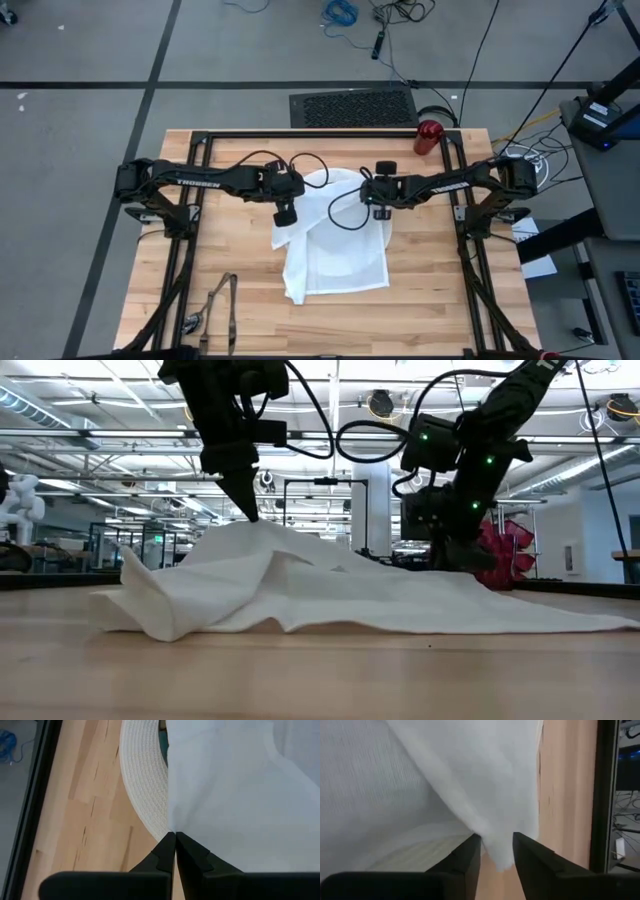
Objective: Set table place
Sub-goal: Fold the white napkin
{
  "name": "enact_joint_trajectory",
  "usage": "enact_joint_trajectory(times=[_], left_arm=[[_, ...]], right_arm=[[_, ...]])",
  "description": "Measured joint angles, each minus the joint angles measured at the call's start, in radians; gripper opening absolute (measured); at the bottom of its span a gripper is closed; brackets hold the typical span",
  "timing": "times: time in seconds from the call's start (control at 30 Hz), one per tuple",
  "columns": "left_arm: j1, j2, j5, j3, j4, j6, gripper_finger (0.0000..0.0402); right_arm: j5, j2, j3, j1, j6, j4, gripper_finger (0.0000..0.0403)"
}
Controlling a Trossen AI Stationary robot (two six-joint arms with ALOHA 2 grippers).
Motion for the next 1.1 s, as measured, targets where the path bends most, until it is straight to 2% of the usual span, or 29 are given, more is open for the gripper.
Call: enact_joint_trajectory(times=[0.23, 0.5, 0.6, 0.7, 0.9, 1.1], left_arm=[[0.000, 0.000, -0.004, 0.000, 0.014, 0.001, 0.0000], [0.002, 0.000, -0.014, 0.000, 0.003, -0.010, 0.0006], [0.008, 0.000, -0.014, 0.000, -0.036, -0.054, 0.0033], [0.019, 0.000, -0.014, 0.000, -0.100, -0.083, 0.0075], [0.008, 0.000, 0.004, 0.000, -0.165, -0.169, 0.0158], [-0.072, 0.000, 0.099, 0.000, -0.276, -0.318, 0.0173]], right_arm=[[-0.009, 0.000, 0.000, -0.001, 0.036, 0.027, 0.0013], [-0.017, -0.001, 0.003, 0.002, 0.089, 0.031, 0.0001], [-0.009, -0.016, 0.017, 0.008, 0.089, 0.031, 0.0000], [0.032, -0.045, 0.036, 0.016, 0.080, 0.022, 0.0000], [0.036, -0.087, 0.046, 0.015, 0.079, 0.001, 0.0000], [0.078, -0.090, 0.046, 0.015, 0.120, -0.086, 0.0000]])
